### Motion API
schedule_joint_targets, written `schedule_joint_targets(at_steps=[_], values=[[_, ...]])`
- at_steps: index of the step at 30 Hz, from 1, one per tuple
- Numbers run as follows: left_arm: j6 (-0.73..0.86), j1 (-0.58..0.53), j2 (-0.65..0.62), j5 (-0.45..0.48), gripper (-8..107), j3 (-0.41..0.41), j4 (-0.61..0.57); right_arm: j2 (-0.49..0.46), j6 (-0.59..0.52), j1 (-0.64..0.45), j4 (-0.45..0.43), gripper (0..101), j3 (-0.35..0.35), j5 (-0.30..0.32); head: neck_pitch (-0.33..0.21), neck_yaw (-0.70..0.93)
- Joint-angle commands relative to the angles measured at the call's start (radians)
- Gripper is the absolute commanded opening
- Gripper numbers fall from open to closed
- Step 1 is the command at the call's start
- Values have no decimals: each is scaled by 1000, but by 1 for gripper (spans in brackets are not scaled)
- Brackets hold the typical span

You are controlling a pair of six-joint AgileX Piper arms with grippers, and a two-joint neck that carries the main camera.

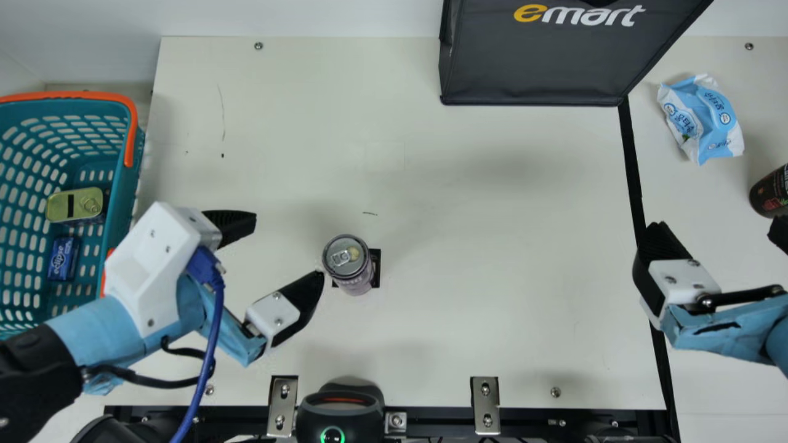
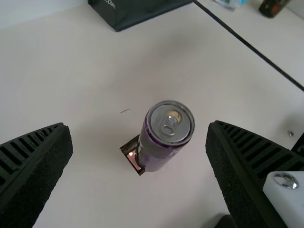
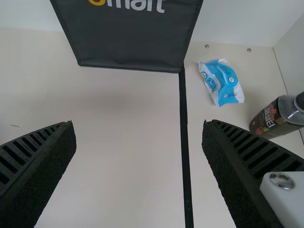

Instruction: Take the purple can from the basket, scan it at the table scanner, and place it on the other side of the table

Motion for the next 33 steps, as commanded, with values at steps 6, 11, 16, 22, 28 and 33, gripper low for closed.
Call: schedule_joint_targets(at_steps=[6,11,16,22,28,33], values=[[-368,-99,52,-48,90,-47,242,0,0,0,0,95,0,0,-29,2],[-568,-183,106,-51,90,-96,414,0,0,0,0,95,0,0,-29,2],[-765,-277,166,-22,90,-151,578,0,0,0,0,95,0,0,-29,2],[-1009,-397,240,44,90,-214,770,0,0,0,0,95,0,0,-29,2],[-1227,-513,302,134,90,-264,926,0,0,0,0,95,0,0,-29,2],[-1387,-598,344,214,90,-287,1024,0,0,0,0,95,0,0,-29,2]])
